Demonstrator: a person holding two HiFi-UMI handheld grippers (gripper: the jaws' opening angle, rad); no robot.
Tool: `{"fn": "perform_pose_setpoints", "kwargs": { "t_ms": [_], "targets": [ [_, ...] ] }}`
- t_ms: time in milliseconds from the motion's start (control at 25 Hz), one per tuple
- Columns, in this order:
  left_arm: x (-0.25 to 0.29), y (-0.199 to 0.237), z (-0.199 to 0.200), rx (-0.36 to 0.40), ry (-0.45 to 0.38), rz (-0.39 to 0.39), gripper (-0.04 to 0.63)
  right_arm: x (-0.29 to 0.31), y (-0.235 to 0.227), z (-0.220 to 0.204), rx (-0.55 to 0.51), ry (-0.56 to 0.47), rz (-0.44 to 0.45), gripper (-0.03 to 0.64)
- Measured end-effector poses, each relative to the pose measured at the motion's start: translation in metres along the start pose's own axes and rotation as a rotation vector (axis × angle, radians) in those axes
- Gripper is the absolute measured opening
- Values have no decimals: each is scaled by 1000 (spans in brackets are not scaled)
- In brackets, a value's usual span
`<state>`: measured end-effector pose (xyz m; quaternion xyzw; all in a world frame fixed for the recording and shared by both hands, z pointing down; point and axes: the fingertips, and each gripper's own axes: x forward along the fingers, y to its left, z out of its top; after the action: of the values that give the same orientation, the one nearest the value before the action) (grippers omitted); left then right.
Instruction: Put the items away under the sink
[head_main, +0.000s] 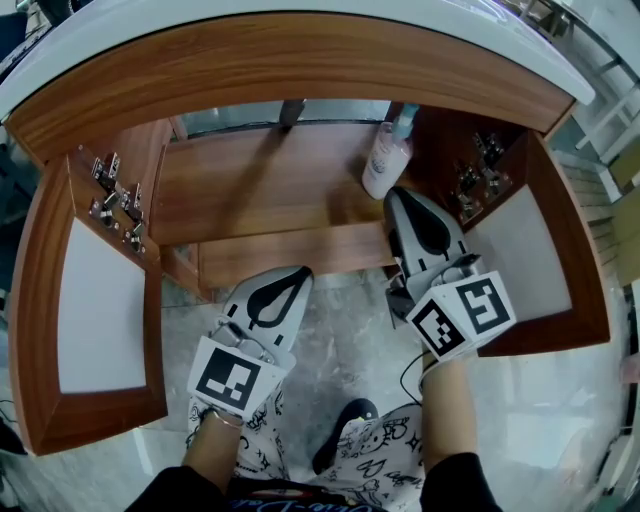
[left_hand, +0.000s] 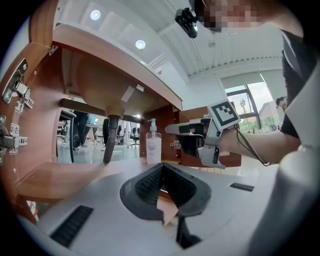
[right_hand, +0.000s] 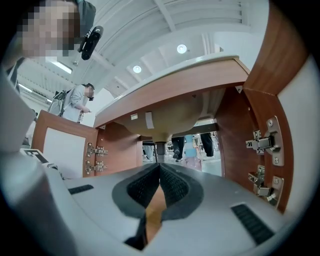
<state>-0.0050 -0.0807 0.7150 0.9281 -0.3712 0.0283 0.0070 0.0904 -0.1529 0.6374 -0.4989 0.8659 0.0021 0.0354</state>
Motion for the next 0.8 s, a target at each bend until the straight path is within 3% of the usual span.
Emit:
{"fn": "perform_pose_setpoints", "kwargs": {
  "t_ms": [800],
  "targets": [
    [14,17,12,-10,6,-24,8,30,24,30,-2,-61,82,8]
  ]
}}
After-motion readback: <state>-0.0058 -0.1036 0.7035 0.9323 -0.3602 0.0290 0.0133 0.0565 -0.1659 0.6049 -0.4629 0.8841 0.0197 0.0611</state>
